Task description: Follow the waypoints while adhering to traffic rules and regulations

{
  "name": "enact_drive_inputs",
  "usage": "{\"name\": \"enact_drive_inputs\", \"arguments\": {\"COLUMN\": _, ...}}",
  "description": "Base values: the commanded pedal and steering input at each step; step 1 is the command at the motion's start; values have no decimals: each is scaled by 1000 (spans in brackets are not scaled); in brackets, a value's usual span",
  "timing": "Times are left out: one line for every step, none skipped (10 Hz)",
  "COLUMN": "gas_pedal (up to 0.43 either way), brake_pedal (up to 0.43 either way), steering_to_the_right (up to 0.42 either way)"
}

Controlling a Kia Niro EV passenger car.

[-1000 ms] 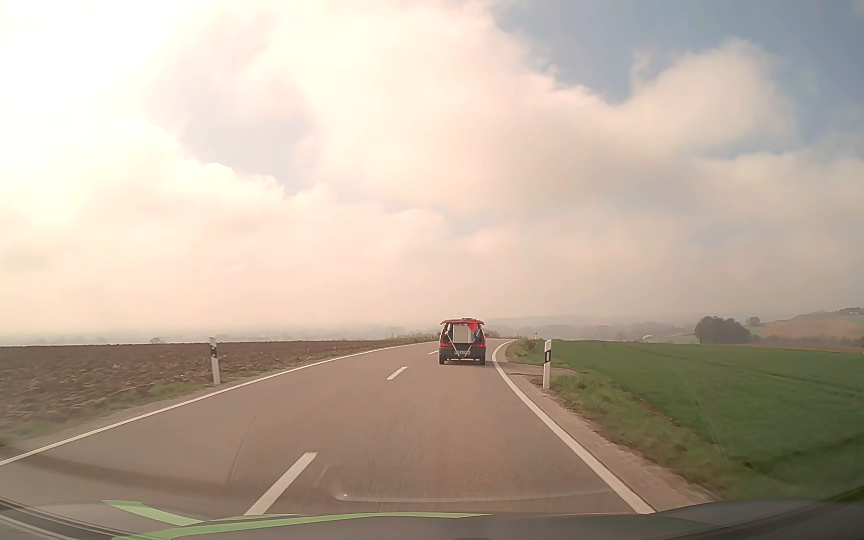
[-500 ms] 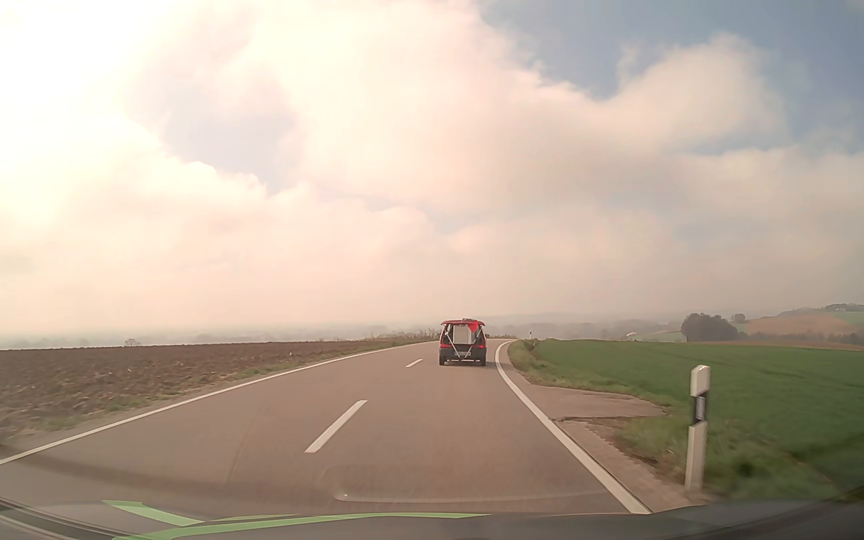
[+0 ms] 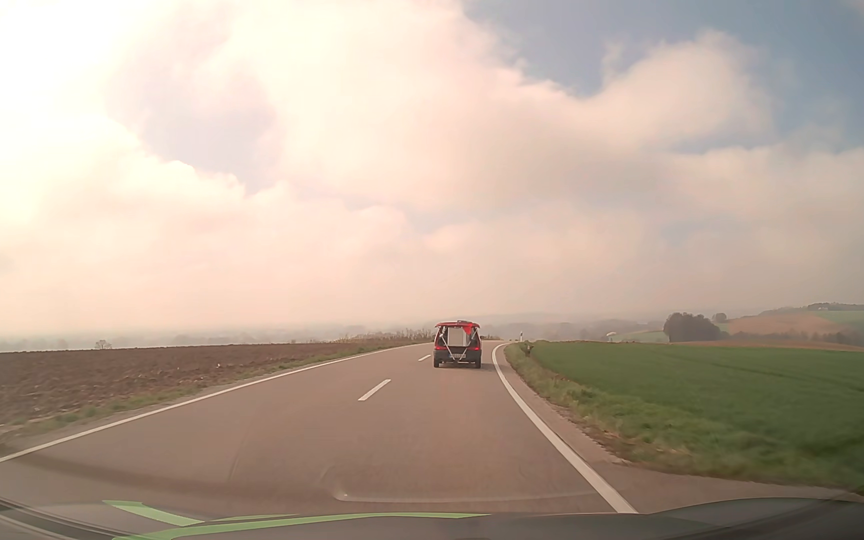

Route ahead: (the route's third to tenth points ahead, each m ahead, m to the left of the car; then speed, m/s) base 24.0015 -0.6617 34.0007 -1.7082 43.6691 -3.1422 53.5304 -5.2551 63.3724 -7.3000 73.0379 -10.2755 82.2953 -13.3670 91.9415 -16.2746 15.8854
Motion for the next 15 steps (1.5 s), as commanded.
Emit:
{"name": "enact_drive_inputs", "arguments": {"gas_pedal": 87, "brake_pedal": 0, "steering_to_the_right": 18}}
{"name": "enact_drive_inputs", "arguments": {"gas_pedal": 87, "brake_pedal": 0, "steering_to_the_right": 18}}
{"name": "enact_drive_inputs", "arguments": {"gas_pedal": 87, "brake_pedal": 0, "steering_to_the_right": 18}}
{"name": "enact_drive_inputs", "arguments": {"gas_pedal": 87, "brake_pedal": 0, "steering_to_the_right": 18}}
{"name": "enact_drive_inputs", "arguments": {"gas_pedal": 87, "brake_pedal": 0, "steering_to_the_right": 18}}
{"name": "enact_drive_inputs", "arguments": {"gas_pedal": 87, "brake_pedal": 0, "steering_to_the_right": 18}}
{"name": "enact_drive_inputs", "arguments": {"gas_pedal": 87, "brake_pedal": 0, "steering_to_the_right": 18}}
{"name": "enact_drive_inputs", "arguments": {"gas_pedal": 87, "brake_pedal": 0, "steering_to_the_right": 18}}
{"name": "enact_drive_inputs", "arguments": {"gas_pedal": 87, "brake_pedal": 0, "steering_to_the_right": 18}}
{"name": "enact_drive_inputs", "arguments": {"gas_pedal": 87, "brake_pedal": 0, "steering_to_the_right": 18}}
{"name": "enact_drive_inputs", "arguments": {"gas_pedal": 87, "brake_pedal": 0, "steering_to_the_right": 18}}
{"name": "enact_drive_inputs", "arguments": {"gas_pedal": 79, "brake_pedal": 0, "steering_to_the_right": 19}}
{"name": "enact_drive_inputs", "arguments": {"gas_pedal": 79, "brake_pedal": 0, "steering_to_the_right": 19}}
{"name": "enact_drive_inputs", "arguments": {"gas_pedal": 79, "brake_pedal": 0, "steering_to_the_right": 20}}
{"name": "enact_drive_inputs", "arguments": {"gas_pedal": 79, "brake_pedal": 0, "steering_to_the_right": 21}}
